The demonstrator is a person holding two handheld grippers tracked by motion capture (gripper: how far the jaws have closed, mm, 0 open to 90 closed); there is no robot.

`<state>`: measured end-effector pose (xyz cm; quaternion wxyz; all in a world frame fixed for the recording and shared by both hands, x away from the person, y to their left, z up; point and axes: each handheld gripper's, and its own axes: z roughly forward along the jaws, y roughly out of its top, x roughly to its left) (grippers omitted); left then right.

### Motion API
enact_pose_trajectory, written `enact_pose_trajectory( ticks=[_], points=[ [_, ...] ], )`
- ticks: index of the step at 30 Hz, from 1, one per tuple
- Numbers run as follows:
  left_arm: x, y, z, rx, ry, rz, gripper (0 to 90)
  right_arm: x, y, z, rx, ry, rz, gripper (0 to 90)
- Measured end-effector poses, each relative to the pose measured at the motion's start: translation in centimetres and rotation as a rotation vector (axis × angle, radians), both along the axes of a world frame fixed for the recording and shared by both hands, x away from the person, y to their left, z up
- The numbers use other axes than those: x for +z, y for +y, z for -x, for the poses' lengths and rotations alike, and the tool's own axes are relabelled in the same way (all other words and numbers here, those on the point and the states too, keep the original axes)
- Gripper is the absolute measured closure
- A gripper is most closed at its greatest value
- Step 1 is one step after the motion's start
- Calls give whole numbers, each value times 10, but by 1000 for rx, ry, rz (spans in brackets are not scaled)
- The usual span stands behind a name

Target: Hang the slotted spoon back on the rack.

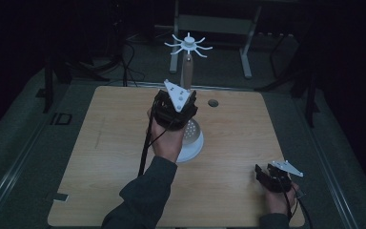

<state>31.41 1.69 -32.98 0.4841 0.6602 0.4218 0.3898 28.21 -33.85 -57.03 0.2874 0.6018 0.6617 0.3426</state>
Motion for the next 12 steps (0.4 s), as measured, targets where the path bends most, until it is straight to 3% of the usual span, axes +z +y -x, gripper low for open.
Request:
enact_pose_trajectory(
  ticks=[12],
  points=[
    [-15,5,14,-75,34,-5,511,-1,0,-1,7,19,-4,437]
  ],
)
